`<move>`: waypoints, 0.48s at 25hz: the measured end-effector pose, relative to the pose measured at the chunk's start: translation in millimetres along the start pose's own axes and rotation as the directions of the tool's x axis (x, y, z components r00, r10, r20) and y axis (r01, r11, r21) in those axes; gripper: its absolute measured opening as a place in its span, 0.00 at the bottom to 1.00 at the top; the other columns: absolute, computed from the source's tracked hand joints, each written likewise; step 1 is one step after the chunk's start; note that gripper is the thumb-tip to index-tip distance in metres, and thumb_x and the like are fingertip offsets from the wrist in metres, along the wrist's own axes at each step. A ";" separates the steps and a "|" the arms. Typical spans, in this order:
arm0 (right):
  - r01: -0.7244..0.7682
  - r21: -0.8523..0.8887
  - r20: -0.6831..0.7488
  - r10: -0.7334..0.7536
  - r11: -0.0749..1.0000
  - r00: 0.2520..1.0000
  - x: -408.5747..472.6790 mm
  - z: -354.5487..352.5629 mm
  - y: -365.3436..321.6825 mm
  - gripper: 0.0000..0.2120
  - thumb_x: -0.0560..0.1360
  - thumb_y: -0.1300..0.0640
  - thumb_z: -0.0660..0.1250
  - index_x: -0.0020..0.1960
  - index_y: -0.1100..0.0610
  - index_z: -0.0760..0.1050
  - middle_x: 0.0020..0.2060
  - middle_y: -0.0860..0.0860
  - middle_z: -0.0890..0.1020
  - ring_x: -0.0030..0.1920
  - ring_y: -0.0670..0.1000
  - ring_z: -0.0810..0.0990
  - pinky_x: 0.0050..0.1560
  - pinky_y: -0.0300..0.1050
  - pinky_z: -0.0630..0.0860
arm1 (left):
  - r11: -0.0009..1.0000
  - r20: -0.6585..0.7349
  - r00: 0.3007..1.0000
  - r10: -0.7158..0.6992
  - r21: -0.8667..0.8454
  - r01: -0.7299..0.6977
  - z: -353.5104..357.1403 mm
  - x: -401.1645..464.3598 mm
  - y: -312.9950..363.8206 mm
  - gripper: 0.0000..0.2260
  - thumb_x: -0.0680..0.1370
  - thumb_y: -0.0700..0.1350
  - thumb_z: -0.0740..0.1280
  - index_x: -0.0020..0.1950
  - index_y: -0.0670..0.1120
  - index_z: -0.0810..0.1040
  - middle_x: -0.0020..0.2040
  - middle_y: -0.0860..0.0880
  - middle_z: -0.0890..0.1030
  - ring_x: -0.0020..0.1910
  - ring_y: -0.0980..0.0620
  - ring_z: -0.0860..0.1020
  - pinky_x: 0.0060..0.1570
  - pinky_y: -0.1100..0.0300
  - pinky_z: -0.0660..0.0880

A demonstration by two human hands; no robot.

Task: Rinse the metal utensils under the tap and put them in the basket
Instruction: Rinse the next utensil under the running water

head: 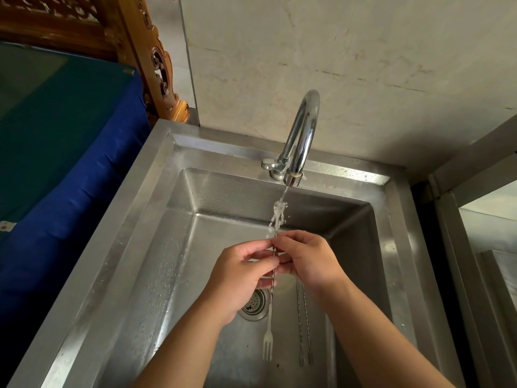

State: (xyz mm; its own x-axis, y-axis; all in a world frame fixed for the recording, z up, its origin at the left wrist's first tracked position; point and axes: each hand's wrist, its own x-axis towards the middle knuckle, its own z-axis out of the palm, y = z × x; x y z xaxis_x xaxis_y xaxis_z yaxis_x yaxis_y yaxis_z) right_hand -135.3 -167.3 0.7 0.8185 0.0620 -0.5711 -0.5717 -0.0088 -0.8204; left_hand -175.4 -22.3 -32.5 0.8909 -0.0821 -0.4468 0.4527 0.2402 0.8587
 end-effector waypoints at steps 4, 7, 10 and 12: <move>0.012 0.034 0.003 -0.012 0.999 1.000 1.2 1.1 -2.5 0.05 0.78 0.64 0.70 0.51 0.66 0.82 0.36 0.58 0.85 0.31 0.52 0.84 0.32 0.42 0.82 | 1.000 -0.008 1.000 0.001 0.012 -0.001 -2.0 5.7 1.8 0.14 0.75 0.41 0.75 0.57 0.55 0.88 0.43 0.52 0.88 0.39 0.52 0.86 0.38 0.60 0.81; 0.034 0.053 -0.005 -0.033 0.998 0.999 2.4 1.2 -3.3 0.05 0.78 0.63 0.71 0.50 0.64 0.82 0.35 0.57 0.86 0.32 0.53 0.85 0.34 0.42 0.82 | 1.000 -0.001 1.000 0.009 0.017 -0.009 -2.2 9.4 5.6 0.14 0.75 0.41 0.75 0.57 0.57 0.88 0.43 0.53 0.88 0.39 0.53 0.86 0.39 0.61 0.81; 0.049 0.040 -0.023 -0.049 0.998 0.999 4.2 0.8 -3.2 0.04 0.77 0.61 0.72 0.50 0.61 0.83 0.36 0.56 0.85 0.36 0.54 0.84 0.38 0.45 0.83 | 0.999 0.004 1.000 0.026 0.024 -0.026 -2.3 9.2 7.9 0.16 0.73 0.42 0.76 0.56 0.60 0.88 0.44 0.54 0.88 0.40 0.54 0.86 0.39 0.60 0.81; 0.052 0.028 -0.044 -0.051 0.998 0.998 7.3 0.3 -4.2 0.04 0.76 0.62 0.72 0.50 0.60 0.83 0.37 0.56 0.83 0.35 0.51 0.81 0.40 0.46 0.83 | 0.998 0.003 0.999 0.035 0.043 -0.035 -3.4 7.4 7.6 0.16 0.74 0.41 0.75 0.54 0.62 0.88 0.44 0.54 0.88 0.39 0.55 0.86 0.39 0.61 0.81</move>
State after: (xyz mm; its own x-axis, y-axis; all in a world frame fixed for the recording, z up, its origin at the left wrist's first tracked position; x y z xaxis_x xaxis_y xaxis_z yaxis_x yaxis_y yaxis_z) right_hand -127.0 -166.6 0.0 0.8483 0.0189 -0.5291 -0.5295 0.0223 -0.8480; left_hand -165.5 -17.8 -30.1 0.9064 -0.0760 -0.4154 0.4220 0.2012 0.8840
